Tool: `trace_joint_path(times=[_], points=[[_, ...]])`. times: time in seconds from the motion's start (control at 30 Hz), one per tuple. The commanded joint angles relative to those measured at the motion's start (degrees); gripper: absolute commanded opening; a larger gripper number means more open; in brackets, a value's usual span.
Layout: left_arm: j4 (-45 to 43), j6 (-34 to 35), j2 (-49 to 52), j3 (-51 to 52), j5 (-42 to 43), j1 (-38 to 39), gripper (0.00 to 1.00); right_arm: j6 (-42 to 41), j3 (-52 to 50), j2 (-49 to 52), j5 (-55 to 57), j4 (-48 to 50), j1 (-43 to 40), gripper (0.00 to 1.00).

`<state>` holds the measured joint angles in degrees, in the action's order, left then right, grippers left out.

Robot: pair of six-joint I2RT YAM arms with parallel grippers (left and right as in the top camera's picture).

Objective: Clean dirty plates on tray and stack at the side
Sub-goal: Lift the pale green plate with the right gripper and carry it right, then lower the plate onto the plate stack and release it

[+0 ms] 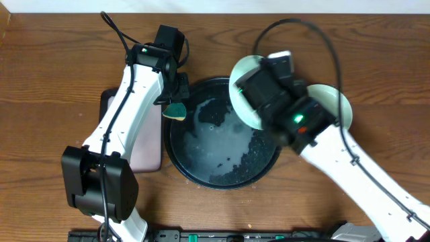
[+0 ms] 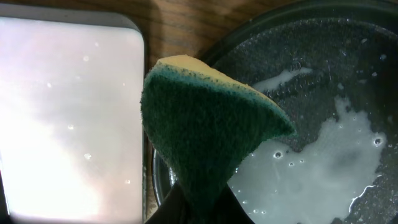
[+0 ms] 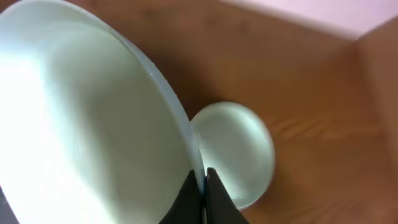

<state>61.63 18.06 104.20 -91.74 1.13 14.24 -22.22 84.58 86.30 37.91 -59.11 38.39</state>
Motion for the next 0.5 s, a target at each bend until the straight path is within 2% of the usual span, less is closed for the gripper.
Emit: trace_joint_path(times=[0.0,0.2,0.33,0.47], points=[[0.31,0.50,-0.04,-0.31,-0.26,-0.20,0.08,-3.08,0.04,1.05,-16.76,-1.18,-6.36,0.01],[0.33,0.50,-0.04,-0.31,-0.26,-0.20,0.08,-3.02,0.04,1.16,-29.66,-4.61,-20.79,0.01],[0.31,0.50,-0.04,-0.31,-0.26,-0.20,0.08,-2.49,-0.20,1.36,-30.47,-7.54,-31.10,0.01],[0.28,0.50,-0.04,-0.31,-0.26,-0.20,0.07,-2.14,-3.32,1.38,-30.25,-6.14,-40.15,0.01]])
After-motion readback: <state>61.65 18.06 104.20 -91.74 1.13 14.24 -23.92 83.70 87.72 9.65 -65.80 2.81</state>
